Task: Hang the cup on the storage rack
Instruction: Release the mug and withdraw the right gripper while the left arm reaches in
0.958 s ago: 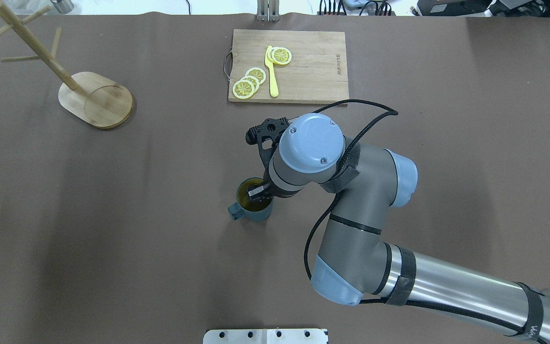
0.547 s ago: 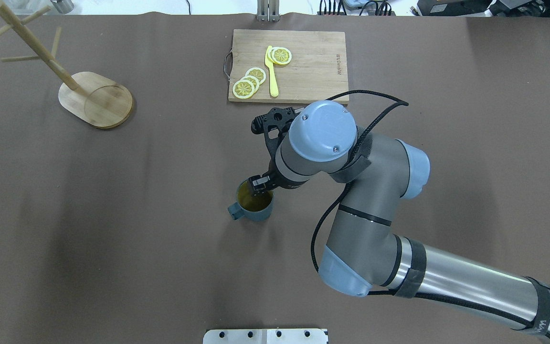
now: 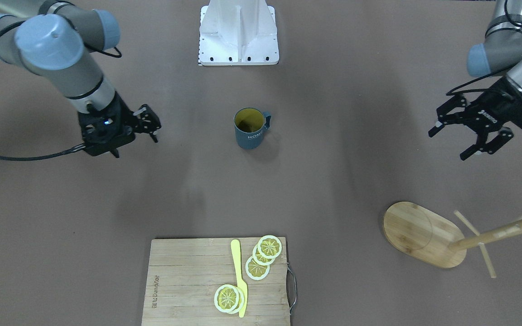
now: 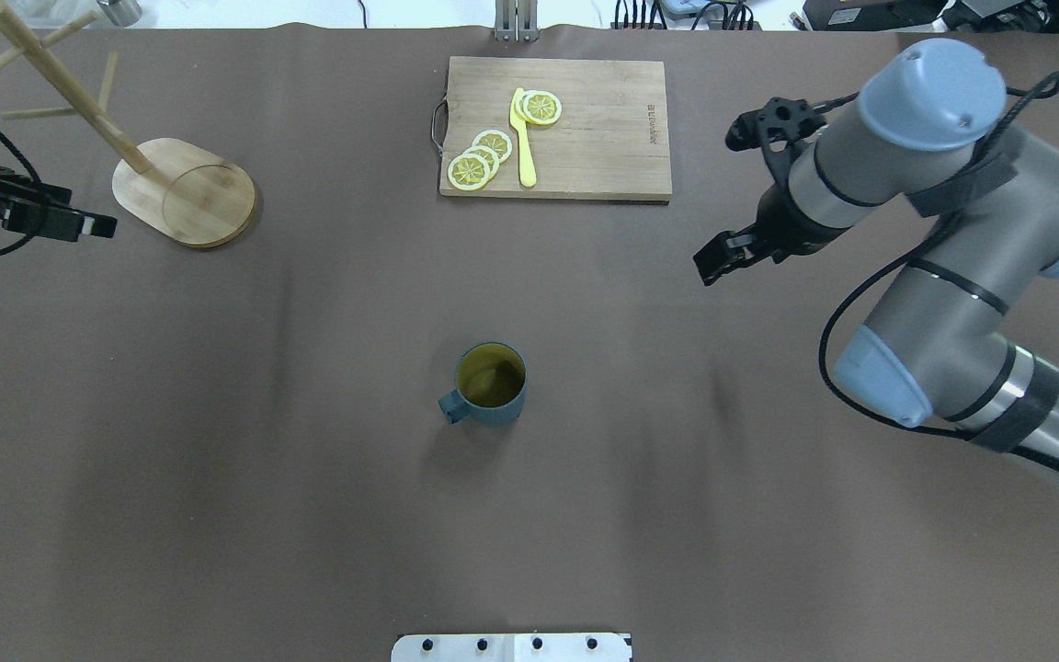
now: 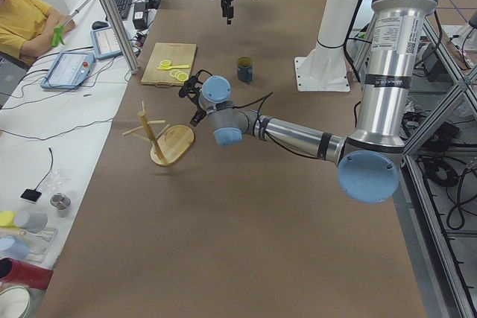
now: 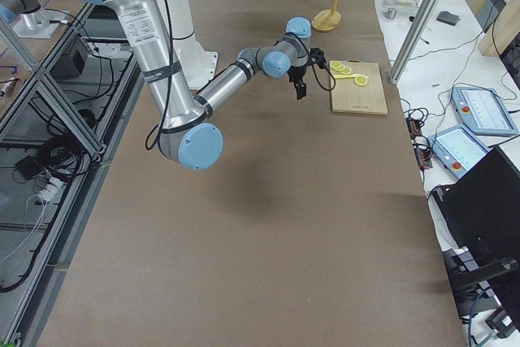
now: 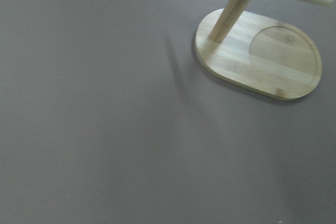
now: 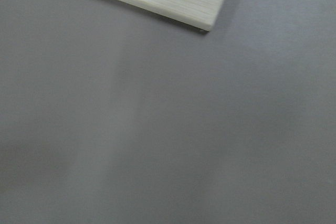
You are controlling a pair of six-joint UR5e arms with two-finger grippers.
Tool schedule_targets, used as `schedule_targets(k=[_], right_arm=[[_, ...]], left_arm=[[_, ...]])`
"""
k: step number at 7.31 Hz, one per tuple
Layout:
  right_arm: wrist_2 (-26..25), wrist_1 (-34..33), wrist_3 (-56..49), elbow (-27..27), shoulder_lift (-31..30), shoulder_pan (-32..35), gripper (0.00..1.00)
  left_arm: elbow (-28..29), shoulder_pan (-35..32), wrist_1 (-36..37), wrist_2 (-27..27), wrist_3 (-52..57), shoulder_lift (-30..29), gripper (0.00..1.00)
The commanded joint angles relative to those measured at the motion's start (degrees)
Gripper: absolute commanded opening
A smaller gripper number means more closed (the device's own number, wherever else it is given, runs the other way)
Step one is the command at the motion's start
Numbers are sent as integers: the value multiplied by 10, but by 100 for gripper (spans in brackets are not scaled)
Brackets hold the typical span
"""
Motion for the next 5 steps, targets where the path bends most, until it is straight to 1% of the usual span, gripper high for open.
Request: schedule_targets(k=[1, 2, 3, 4, 5], right_arm=[[55, 0, -143, -36, -66, 108, 100], [74, -1, -225, -70, -84, 158, 100], [89, 0, -303, -115, -96, 210, 100], [110, -3, -369, -162, -99, 254, 100], [115, -3, -396, -204, -107, 288, 100]], left_arm=[[-19, 133, -13, 133, -12, -39, 96], [-16, 172, -20, 145, -14, -78, 95], [-21, 207, -25, 185, -23, -91, 95], [-17, 255, -58, 251, -26, -98, 95], [-13, 299, -90, 320, -24, -97, 95]])
